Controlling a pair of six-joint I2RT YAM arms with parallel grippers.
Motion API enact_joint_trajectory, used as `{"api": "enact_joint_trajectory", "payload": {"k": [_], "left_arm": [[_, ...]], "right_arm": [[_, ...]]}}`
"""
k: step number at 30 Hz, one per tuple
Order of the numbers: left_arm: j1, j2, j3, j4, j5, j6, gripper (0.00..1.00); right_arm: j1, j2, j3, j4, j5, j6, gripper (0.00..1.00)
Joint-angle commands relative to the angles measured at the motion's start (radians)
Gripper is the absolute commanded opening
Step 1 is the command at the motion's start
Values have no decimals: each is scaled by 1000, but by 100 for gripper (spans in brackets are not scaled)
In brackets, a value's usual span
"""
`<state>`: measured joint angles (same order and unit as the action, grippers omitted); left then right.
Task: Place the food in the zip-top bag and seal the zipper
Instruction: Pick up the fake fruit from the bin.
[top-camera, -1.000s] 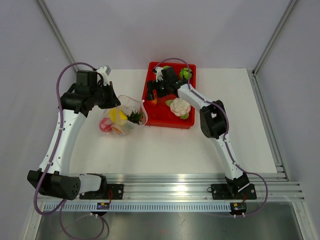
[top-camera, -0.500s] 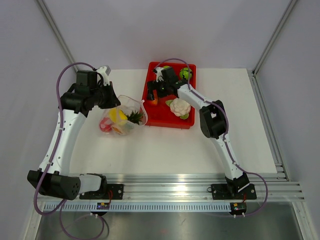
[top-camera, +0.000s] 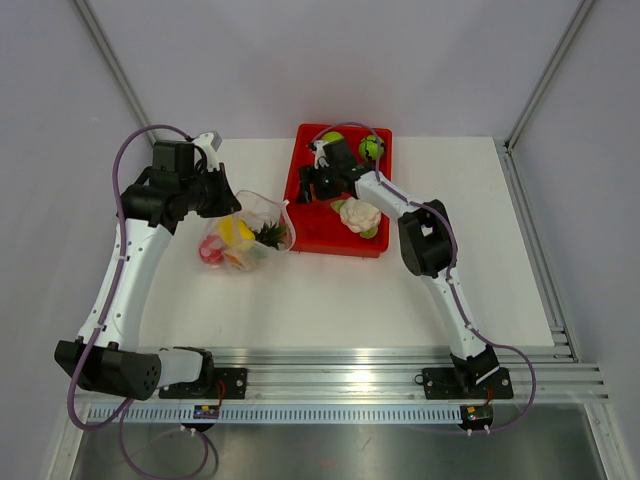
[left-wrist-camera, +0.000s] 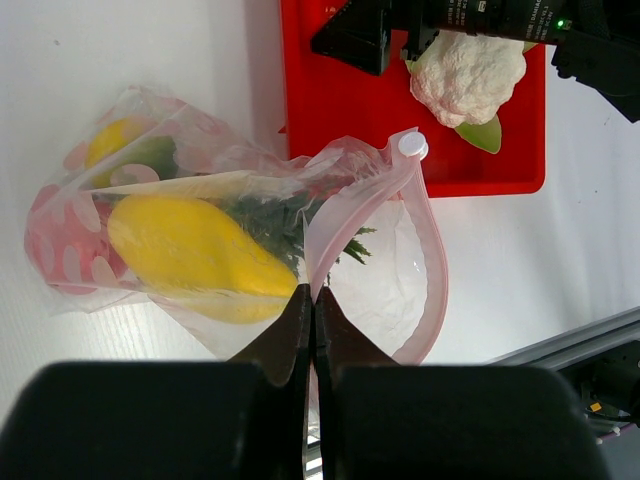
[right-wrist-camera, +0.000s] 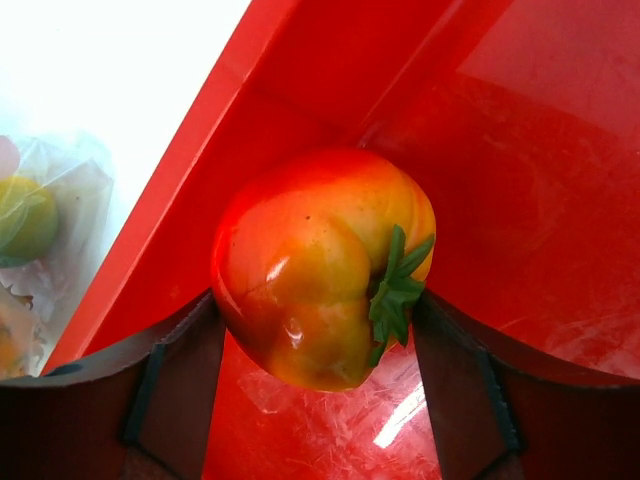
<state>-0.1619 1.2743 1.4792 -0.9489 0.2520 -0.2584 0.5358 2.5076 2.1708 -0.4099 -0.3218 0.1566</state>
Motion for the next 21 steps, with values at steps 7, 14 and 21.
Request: {"api": "enact_joint_trajectory", "payload": {"k": [7, 14, 21], "left_arm": [[-2, -24, 9, 48, 6, 4, 0], [-2, -26, 1, 59, 23, -1, 0], [-2, -26, -8, 73, 49, 1, 0]], "right_arm": [[-10, -165, -141, 129, 128, 44, 65], [-25, -347, -317, 164, 185, 77, 63], [-25, -619, -540, 183, 192, 47, 63]]}}
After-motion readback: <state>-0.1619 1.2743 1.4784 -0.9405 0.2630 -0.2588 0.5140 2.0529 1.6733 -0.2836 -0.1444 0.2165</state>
